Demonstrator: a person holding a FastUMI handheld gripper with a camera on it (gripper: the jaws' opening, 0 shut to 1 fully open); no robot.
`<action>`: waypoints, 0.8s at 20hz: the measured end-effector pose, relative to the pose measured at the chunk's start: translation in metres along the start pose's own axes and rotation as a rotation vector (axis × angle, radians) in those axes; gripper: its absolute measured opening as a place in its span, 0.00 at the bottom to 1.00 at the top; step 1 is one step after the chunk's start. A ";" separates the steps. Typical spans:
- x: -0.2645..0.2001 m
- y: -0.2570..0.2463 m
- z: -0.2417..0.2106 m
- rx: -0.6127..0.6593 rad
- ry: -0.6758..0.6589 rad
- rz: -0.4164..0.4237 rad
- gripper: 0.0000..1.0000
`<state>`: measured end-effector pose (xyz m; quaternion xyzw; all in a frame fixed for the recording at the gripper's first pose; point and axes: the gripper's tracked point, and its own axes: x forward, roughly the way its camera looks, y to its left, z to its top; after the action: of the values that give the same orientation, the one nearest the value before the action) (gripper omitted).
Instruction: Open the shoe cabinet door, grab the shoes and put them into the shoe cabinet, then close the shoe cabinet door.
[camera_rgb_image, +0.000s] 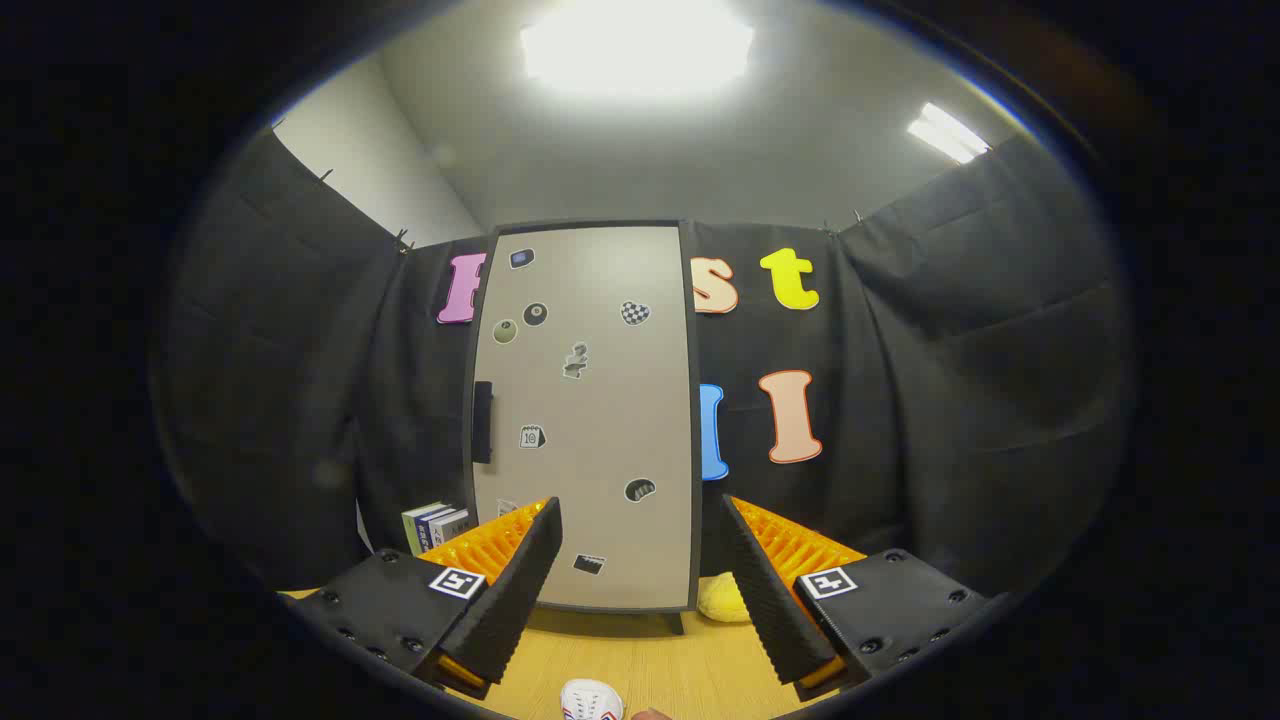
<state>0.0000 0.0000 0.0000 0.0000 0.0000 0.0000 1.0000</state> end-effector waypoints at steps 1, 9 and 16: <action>-0.002 0.002 0.000 0.003 0.000 0.002 0.98; -0.009 0.016 0.006 -0.016 -0.011 0.015 0.98; 0.009 0.037 0.017 0.007 -0.017 0.046 0.98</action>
<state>0.0090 0.0366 0.0166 0.0034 -0.0083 0.0232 0.9997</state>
